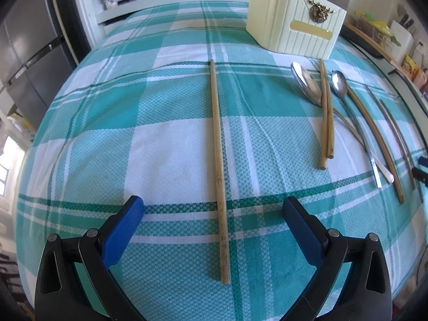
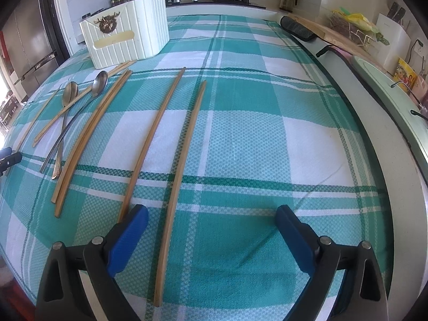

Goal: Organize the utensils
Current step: 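Lift the chopstick with the left tool while the right tool grasps another chopstick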

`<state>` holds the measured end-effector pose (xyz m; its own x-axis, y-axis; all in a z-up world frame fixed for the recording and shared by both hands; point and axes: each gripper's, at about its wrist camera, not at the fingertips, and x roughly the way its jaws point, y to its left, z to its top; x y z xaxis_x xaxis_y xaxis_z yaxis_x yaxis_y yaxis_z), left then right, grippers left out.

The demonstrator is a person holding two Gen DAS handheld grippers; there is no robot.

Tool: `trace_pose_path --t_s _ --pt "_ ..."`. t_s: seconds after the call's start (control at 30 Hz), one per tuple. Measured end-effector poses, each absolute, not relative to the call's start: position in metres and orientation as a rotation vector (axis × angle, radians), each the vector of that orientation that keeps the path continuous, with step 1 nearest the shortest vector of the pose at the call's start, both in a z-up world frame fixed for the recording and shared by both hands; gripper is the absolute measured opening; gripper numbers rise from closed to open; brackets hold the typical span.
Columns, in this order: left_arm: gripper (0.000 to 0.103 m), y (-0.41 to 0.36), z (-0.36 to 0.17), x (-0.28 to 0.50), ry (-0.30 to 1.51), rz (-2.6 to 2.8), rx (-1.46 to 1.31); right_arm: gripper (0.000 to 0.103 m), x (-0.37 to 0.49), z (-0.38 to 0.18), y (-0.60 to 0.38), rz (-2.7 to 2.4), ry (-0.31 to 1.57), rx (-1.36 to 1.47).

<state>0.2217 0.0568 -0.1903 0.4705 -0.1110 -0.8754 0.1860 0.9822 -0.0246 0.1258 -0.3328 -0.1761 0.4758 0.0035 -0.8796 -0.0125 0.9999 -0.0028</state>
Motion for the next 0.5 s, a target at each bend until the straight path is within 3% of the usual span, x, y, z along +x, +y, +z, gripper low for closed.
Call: trace_pose_path --t_s 0.03,0.2,0.3,0.43,0.5 --pt "0.101 0.057 -0.188 0.229 1.07 -0.201 0.079 0.09 0.129 -0.175 -0.332 0.023 1.082 -0.013" --pt "0.083 0.057 -0.185 0.277 1.117 -0.241 0.084 0.048 0.16 -0.168 -0.331 0.054 1.092 -0.029" --pt "0.077 0.059 -0.184 0.304 1.125 -0.251 0.045 0.038 0.186 -0.168 -0.332 0.06 1.098 -0.02" --pt "0.069 0.058 -0.183 0.329 1.119 -0.269 0.003 0.034 0.213 -0.169 -0.329 0.073 1.098 -0.029" --pt "0.059 0.055 -0.183 0.335 1.109 -0.271 0.002 0.033 0.226 -0.17 -0.326 0.076 1.091 -0.035"
